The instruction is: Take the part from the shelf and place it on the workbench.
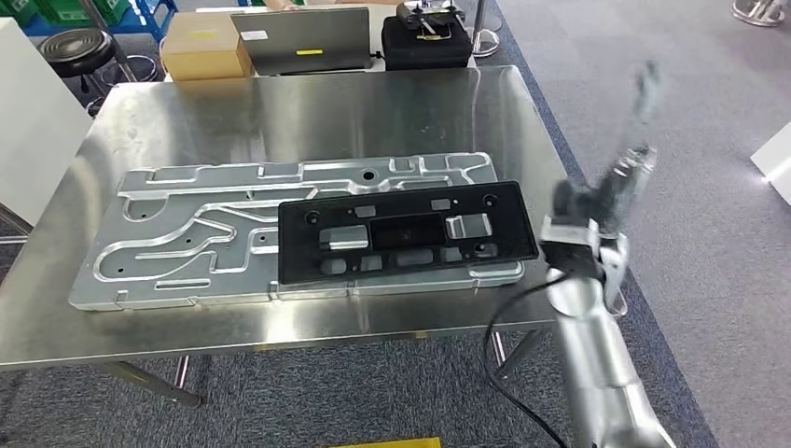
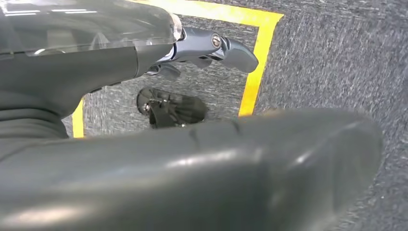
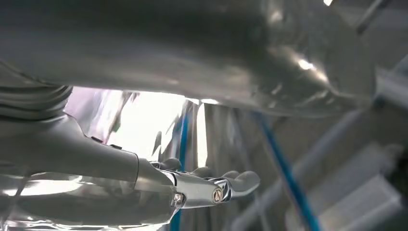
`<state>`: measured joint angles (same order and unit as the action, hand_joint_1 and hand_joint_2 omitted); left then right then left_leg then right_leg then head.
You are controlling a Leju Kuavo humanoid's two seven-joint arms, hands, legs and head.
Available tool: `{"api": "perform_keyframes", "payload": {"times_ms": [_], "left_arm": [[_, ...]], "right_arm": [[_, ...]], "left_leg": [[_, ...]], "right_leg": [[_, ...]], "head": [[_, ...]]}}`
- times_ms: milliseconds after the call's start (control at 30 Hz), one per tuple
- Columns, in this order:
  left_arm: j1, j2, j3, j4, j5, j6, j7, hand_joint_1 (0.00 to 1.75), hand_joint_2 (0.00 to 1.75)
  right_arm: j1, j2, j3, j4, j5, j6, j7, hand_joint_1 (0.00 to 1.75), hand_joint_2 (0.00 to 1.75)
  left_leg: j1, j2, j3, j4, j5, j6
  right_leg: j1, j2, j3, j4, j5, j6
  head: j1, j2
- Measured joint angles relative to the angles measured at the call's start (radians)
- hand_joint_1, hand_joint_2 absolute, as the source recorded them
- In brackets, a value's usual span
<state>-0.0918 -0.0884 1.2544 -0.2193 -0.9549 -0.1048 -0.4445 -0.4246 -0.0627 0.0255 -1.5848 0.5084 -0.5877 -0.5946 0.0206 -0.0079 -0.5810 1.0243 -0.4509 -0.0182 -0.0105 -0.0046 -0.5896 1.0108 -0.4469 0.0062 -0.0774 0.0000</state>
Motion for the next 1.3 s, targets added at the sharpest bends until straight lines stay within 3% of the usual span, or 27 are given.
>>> {"api": "perform_keyframes", "payload": {"times_ms": [67,133,167,233,267,300,333,367,467,500,600,667,767,800,833,867,933,967,1000,1100,1133,1167,1267,1300], "left_arm": [[0.004,0.000,0.012,0.000,0.007,0.004,0.007,0.00,0.00],[0.006,0.000,0.022,0.000,0.012,0.009,0.014,0.00,0.00],[0.006,0.000,0.026,0.000,0.012,0.010,0.017,0.00,0.00],[0.006,0.000,0.029,0.000,0.007,0.012,0.020,0.00,0.00],[0.007,0.001,0.031,0.000,0.006,0.013,0.022,0.00,0.00],[0.009,0.001,0.033,0.000,0.004,0.013,0.022,0.00,0.00],[0.011,0.001,0.035,0.000,0.003,0.013,0.023,0.00,0.00],[0.012,0.001,0.036,0.000,0.002,0.013,0.022,0.00,0.00],[0.010,0.001,0.039,0.000,0.000,0.011,0.018,0.00,0.00],[0.009,0.002,0.039,0.000,-0.001,0.009,0.016,0.00,0.00],[0.009,0.004,0.042,0.000,-0.004,0.006,0.011,0.00,0.00],[0.010,0.006,0.044,0.000,-0.004,0.004,0.010,0.00,0.00],[0.010,0.007,0.045,0.000,-0.005,-0.003,0.008,0.00,0.00],[0.011,0.006,0.045,0.000,-0.005,-0.004,0.009,0.00,0.00],[0.012,0.006,0.045,0.000,-0.005,-0.004,0.011,0.00,0.00],[0.012,0.006,0.045,0.000,-0.005,-0.003,0.014,0.00,0.00],[0.010,0.006,0.046,0.000,-0.005,-0.002,0.022,0.00,0.00],[0.007,0.006,0.046,0.000,-0.005,-0.001,0.026,0.00,0.00],[0.006,0.006,0.047,0.000,-0.005,-0.002,0.030,0.00,0.00],[0.013,0.002,0.049,0.000,-0.008,-0.004,0.047,0.00,0.00],[0.015,0.001,0.049,0.000,-0.009,-0.005,0.052,0.00,0.00],[0.016,0.000,0.050,0.000,-0.011,-0.005,0.056,0.00,0.00],[0.014,-0.002,0.050,0.000,-0.022,-0.005,0.067,0.00,0.00],[0.015,-0.002,0.049,0.000,-0.030,-0.005,0.073,0.00,0.00]], "right_arm": [[0.094,-0.026,-0.100,-0.075,-0.027,0.009,-0.023,0.00,0.00],[0.187,-0.043,-0.203,-0.129,-0.059,0.029,-0.045,0.00,0.00],[0.235,-0.048,-0.257,-0.149,-0.074,0.039,-0.058,0.00,0.00],[0.336,-0.053,-0.357,-0.170,-0.095,0.057,-0.079,0.00,0.00],[0.386,-0.052,-0.401,-0.175,-0.103,0.065,-0.088,0.00,0.00],[0.429,-0.050,-0.437,-0.180,-0.108,0.073,-0.094,0.00,0.00],[0.466,-0.046,-0.468,-0.183,-0.109,0.079,-0.097,0.00,0.00],[0.494,-0.041,-0.494,-0.185,-0.105,0.083,-0.099,0.00,0.00],[0.548,-0.017,-0.557,-0.183,-0.075,0.097,-0.101,0.00,0.00],[0.558,-0.007,-0.575,-0.180,-0.066,0.102,-0.101,0.00,0.00],[0.576,0.018,-0.615,-0.167,-0.050,0.112,-0.099,0.00,0.00],[0.580,0.033,-0.632,-0.159,-0.020,0.123,-0.085,0.00,0.00],[0.581,0.076,-0.688,-0.104,0.073,0.154,-0.066,0.00,0.00],[0.580,0.094,-0.718,-0.068,0.112,0.165,-0.068,0.00,0.00],[0.576,0.108,-0.753,-0.023,0.155,0.173,-0.072,0.00,0.00],[0.567,0.120,-0.794,0.036,0.203,0.178,-0.075,0.00,0.00],[0.537,0.130,-0.886,0.185,0.314,0.169,-0.058,0.00,0.00],[0.519,0.128,-0.934,0.281,0.372,0.152,-0.035,0.00,0.00],[0.502,0.122,-0.979,0.384,0.426,0.128,-0.006,0.00,0.00],[0.468,0.100,-1.083,0.690,0.544,0.062,0.117,0.00,0.00],[0.462,0.097,-1.103,0.770,0.570,0.051,0.155,0.00,0.00],[0.457,0.093,-1.117,0.841,0.589,0.049,0.188,0.00,0.00],[0.433,0.080,-1.141,1.026,0.646,0.074,0.304,0.00,0.00],[0.426,0.079,-1.144,1.074,0.661,0.095,0.357,0.00,0.00]], "left_leg": [[-0.003,-0.001,0.003,-0.004,-0.003,0.015],[-0.001,-0.001,0.006,-0.012,0.005,0.031],[0.000,-0.001,0.006,-0.016,0.009,0.038],[-0.003,-0.002,0.001,-0.017,0.013,0.045],[-0.006,-0.004,-0.002,-0.016,0.014,0.048],[-0.008,-0.004,-0.006,-0.014,0.015,0.049],[-0.010,-0.004,-0.010,-0.011,0.016,0.049],[-0.012,-0.003,-0.014,-0.009,0.017,0.049],[-0.019,0.000,-0.020,-0.003,0.024,0.042],[-0.020,0.001,-0.021,-0.003,0.027,0.037],[-0.020,0.001,-0.025,-0.004,0.036,0.019],[-0.019,0.001,-0.041,0.036,-0.009,0.008],[-0.016,0.002,-0.089,0.210,-0.149,-0.002],[-0.015,0.002,-0.089,0.251,-0.174,-0.003],[-0.015,0.002,-0.070,0.255,-0.180,-0.003],[-0.015,0.002,-0.028,0.216,-0.167,-0.001],[-0.017,0.002,0.088,0.059,-0.128,0.008],[-0.020,0.001,0.131,-0.009,-0.113,0.014],[-0.023,0.000,0.153,-0.048,-0.106,0.021],[-0.026,0.001,0.145,-0.059,-0.081,0.039],[-0.024,0.004,0.137,-0.060,-0.068,0.044],[-0.022,0.007,0.125,-0.063,-0.054,0.050],[-0.021,0.017,0.081,-0.063,-0.017,0.060],[-0.021,0.018,0.065,-0.061,-0.005,0.059]], "right_leg": [[0.001,-0.001,0.002,-0.002,0.002,0.012],[-0.002,0.001,-0.001,0.017,-0.020,0.023],[-0.003,0.002,-0.016,0.056,-0.049,0.027],[-0.003,0.004,-0.066,0.183,-0.125,0.032],[-0.003,0.004,-0.091,0.245,-0.153,0.033],[-0.003,0.004,-0.102,0.277,-0.163,0.033],[-0.003,0.004,-0.095,0.272,-0.154,0.032],[-0.003,0.004,-0.066,0.225,-0.130,0.029],[0.001,0.004,0.050,0.030,-0.063,0.016],[0.004,0.004,0.064,0.003,-0.055,0.011],[0.005,0.003,0.054,-0.004,-0.037,-0.007],[-0.001,0.000,0.040,-0.010,-0.017,-0.020],[-0.001,-0.003,0.002,-0.010,0.012,-0.028],[0.000,-0.004,-0.012,-0.009,0.022,-0.028],[0.000,-0.005,-0.025,-0.008,0.031,-0.027],[0.000,-0.006,-0.037,-0.007,0.041,-0.025],[0.002,-0.006,-0.056,-0.004,0.059,-0.019],[0.003,-0.007,-0.063,-0.004,0.069,-0.013],[0.004,-0.008,-0.067,-0.005,0.079,-0.007],[0.002,-0.009,-0.071,-0.016,0.108,0.009],[0.000,-0.007,-0.077,-0.012,0.101,0.014],[-0.002,-0.004,-0.086,0.006,0.072,0.018],[-0.005,-0.001,-0.124,0.169,-0.086,0.029],[-0.006,-0.001,-0.128,0.229,-0.112,0.032]], "head": [[0.000,0.000],[0.000,0.000],[0.000,0.000],[0.000,0.000],[0.000,0.000],[0.000,0.000],[0.000,0.000],[0.000,0.000],[0.000,0.000],[0.000,0.000],[0.000,0.000],[0.000,0.000],[0.000,0.000],[0.000,0.000],[0.000,0.000],[0.000,0.000],[0.000,0.000],[0.000,0.000],[0.000,0.000],[0.000,0.000],[0.000,0.000],[0.000,0.000],[0.000,0.000],[0.000,0.000]]}}
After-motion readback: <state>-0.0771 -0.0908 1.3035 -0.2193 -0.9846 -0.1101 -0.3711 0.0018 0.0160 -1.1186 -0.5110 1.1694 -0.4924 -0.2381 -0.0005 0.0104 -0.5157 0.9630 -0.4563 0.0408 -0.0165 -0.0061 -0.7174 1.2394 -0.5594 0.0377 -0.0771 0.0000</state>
